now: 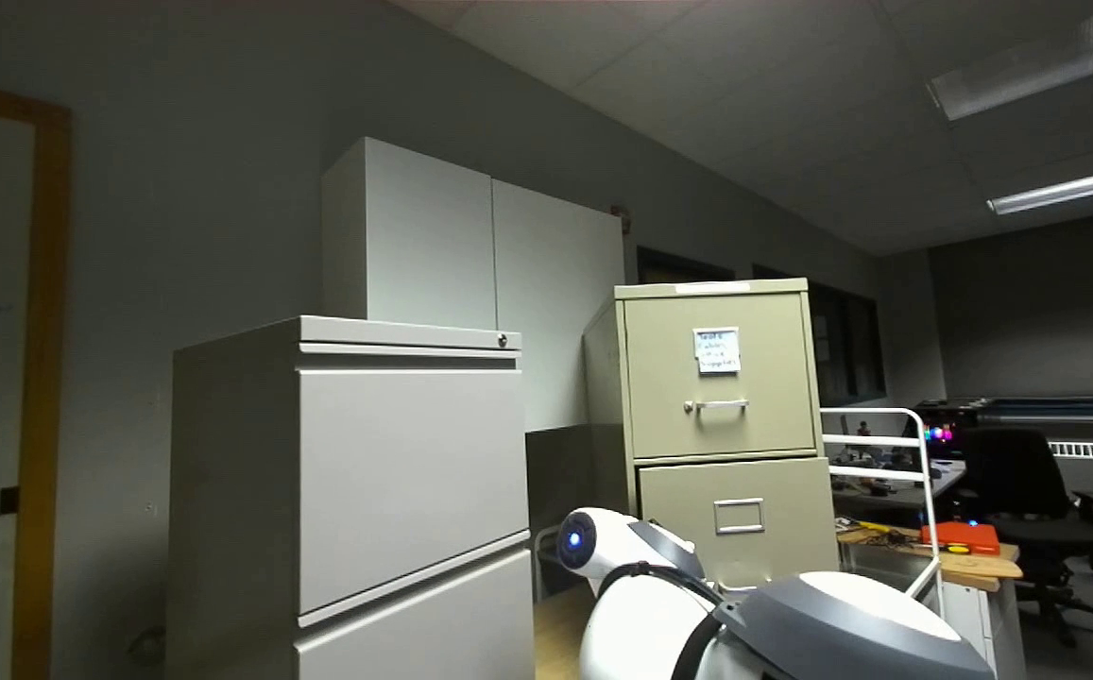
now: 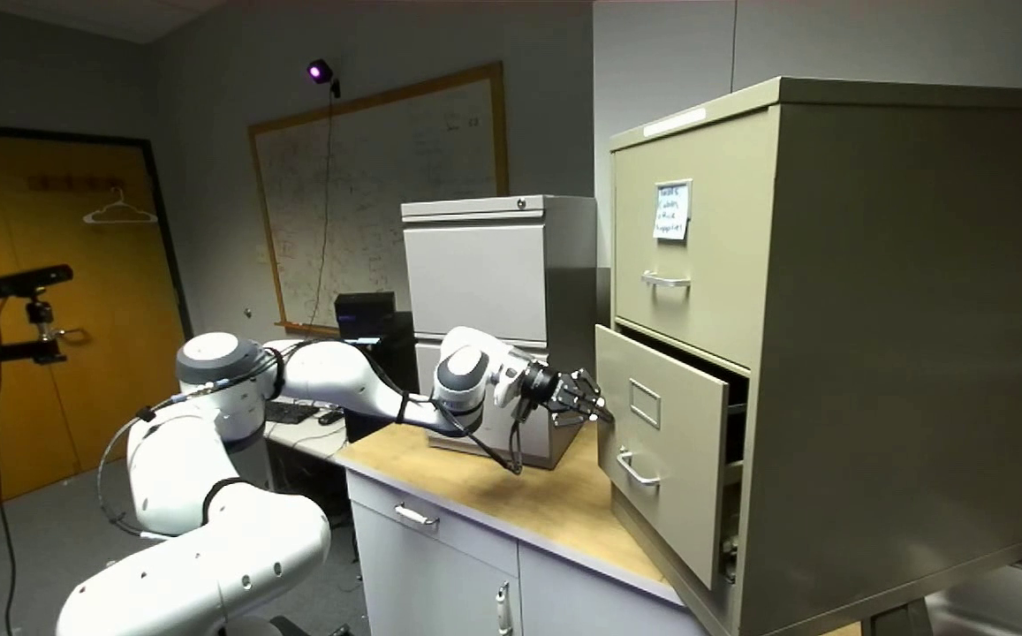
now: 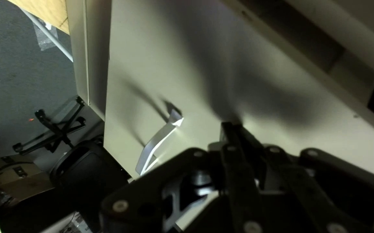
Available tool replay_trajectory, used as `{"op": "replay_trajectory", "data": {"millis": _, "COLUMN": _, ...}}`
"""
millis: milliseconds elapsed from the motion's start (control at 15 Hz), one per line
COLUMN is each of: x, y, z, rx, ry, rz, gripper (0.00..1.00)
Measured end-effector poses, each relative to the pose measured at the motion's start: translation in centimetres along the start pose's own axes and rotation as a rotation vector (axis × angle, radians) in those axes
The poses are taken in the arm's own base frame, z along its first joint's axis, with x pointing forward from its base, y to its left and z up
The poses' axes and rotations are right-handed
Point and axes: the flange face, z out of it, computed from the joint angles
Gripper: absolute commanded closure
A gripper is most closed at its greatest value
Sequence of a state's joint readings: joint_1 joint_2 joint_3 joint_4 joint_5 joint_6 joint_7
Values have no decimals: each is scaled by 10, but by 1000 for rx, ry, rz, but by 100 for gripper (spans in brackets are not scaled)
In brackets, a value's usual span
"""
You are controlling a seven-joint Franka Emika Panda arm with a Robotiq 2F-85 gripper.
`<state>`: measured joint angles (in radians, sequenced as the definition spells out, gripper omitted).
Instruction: Close the bottom drawer of the beige file cabinet
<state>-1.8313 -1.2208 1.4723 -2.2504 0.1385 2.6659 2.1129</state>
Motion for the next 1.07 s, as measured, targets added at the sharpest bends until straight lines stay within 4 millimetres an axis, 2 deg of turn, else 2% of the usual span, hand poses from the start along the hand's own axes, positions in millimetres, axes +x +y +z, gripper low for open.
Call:
{"op": "replay_trajectory", "data": {"millis": 467, "x": -5, "y": -7, "z": 7, "rx": 6, "ry": -2, "rz": -36, "gripper": 94}}
{"op": "replay_trajectory", "data": {"millis": 1067, "x": -21, "y": -32, "z": 13, "rx": -44, "ry": -37, "rz": -119, "gripper": 94}}
